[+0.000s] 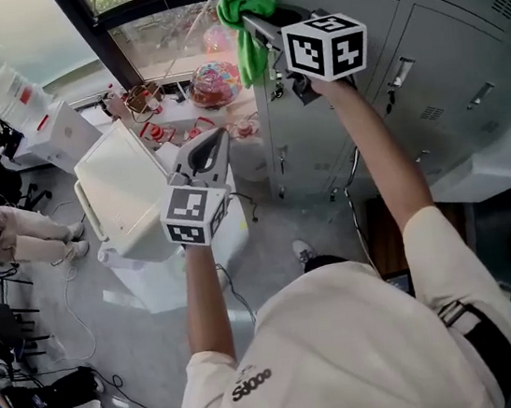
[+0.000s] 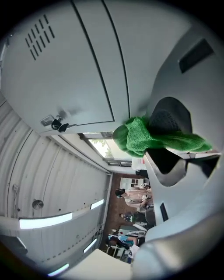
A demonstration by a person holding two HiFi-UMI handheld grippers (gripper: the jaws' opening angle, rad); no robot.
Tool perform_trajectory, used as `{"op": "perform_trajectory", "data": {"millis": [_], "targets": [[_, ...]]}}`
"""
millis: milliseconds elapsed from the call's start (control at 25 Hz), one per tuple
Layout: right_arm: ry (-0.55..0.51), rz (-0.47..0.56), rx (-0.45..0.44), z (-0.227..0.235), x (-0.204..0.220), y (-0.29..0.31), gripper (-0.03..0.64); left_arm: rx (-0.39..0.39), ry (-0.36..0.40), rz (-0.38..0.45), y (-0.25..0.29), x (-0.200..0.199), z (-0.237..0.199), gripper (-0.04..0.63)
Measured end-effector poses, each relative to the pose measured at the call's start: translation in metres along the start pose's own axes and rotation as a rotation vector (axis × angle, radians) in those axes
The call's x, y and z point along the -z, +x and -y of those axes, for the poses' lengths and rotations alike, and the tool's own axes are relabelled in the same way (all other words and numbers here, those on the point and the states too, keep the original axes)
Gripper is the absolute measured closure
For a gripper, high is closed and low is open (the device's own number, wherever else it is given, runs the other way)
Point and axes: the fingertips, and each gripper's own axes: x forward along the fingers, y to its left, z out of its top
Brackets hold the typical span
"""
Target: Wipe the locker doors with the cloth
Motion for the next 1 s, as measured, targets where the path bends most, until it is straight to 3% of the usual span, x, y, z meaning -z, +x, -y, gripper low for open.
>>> {"op": "perform_trajectory", "data": {"millis": [160, 360, 1000], "targets": [[-0.006, 0.0, 0.103, 0.019, 0.004, 0.003, 0.557, -0.011, -0.021, -0.003, 0.001, 0.005, -0.001, 0.58], [-0.008, -0.002, 0.167, 0.048, 0.008, -0.026, 0.557, 0.008, -0.034, 0.031, 0.012, -0.001, 0.003, 0.581], [-0.046, 0.018, 0.534, 0.181, 0.004, -0.203, 0.557, 0.181, -0.074, 0.134, 0.083, -0.034, 0.046, 0.58]]}}
